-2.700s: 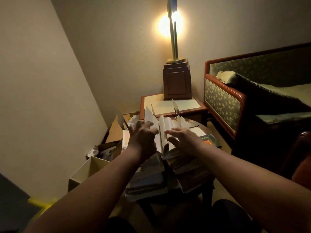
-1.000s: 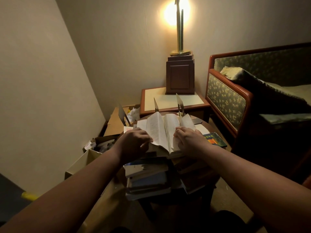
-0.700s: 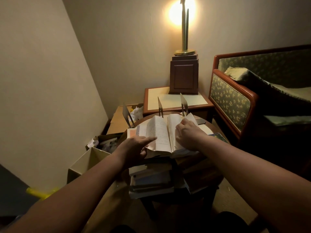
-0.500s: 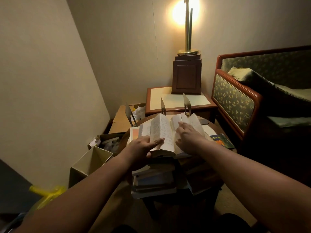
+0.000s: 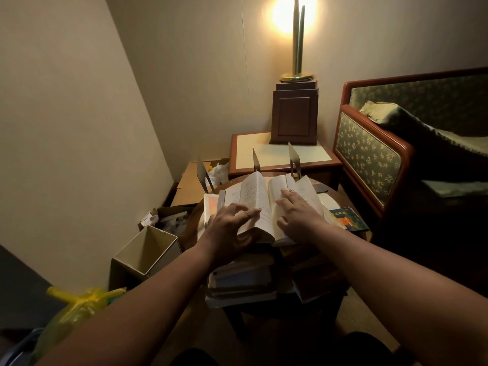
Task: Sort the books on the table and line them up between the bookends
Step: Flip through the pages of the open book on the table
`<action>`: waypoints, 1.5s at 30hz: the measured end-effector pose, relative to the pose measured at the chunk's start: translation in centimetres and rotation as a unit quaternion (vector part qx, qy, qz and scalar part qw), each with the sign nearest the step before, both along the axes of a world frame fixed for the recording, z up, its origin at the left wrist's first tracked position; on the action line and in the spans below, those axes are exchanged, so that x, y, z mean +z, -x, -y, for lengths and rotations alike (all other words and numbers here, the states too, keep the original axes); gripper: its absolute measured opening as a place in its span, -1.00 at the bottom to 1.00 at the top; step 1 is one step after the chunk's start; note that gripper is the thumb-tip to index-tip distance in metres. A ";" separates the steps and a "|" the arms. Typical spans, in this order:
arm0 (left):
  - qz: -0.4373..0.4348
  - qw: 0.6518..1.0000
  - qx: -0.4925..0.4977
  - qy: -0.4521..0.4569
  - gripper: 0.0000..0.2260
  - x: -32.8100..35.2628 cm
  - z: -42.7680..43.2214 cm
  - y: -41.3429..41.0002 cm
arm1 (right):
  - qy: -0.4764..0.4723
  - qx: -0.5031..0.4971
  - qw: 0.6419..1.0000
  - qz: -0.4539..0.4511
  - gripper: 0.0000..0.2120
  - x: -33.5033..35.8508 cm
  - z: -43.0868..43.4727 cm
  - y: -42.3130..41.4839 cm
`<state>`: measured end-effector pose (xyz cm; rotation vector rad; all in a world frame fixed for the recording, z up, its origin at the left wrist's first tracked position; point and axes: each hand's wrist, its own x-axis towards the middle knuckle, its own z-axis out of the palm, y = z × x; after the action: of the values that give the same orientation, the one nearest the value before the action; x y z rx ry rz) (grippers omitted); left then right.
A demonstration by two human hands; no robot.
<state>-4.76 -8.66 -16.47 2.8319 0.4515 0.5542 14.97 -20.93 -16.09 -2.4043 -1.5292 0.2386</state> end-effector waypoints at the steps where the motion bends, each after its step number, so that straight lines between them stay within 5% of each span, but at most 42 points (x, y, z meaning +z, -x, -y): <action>1: 0.011 1.000 -0.005 0.019 -0.46 0.1 0.1 -0.1 | -0.002 0.000 1.000 -0.002 -0.45 0.0 0.0 0.0; 5: 0.065 0.988 0.000 0.141 -0.46 0.9 0.8 -0.4 | -0.009 0.000 1.000 -0.015 -0.44 0.1 0.2 -0.2; 10: 0.081 0.994 -0.009 0.073 -0.59 1.3 0.9 -0.7 | -0.015 -0.002 1.000 -0.020 -0.44 0.3 0.2 0.0; 18: 0.042 0.994 -0.011 0.100 -0.45 0.5 1.9 -1.0 | -0.041 0.006 0.997 -0.057 -0.50 0.5 0.5 -0.5; 24: 0.062 0.991 -0.004 0.116 -0.49 0.2 2.0 -1.3 | -0.030 0.017 0.997 -0.066 -0.28 0.8 1.0 -0.5; 35: 0.112 0.988 -0.032 0.105 -0.54 0.6 1.7 -1.2 | -0.026 0.018 0.998 -0.054 -0.23 0.9 1.0 -0.4; 42: 0.074 0.974 -0.055 -0.205 -0.79 2.2 -0.4 0.0 | -0.026 0.016 0.997 -0.065 -0.23 0.9 0.9 0.5; 45: 0.068 0.966 -0.026 -0.247 -0.77 2.1 -1.0 0.5 | -0.016 0.013 0.997 -0.072 -0.21 0.6 0.6 0.9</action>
<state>-5.23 -7.69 -14.37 3.2248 0.2341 0.9616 14.08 -21.51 -15.51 -2.2901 -1.4890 0.3820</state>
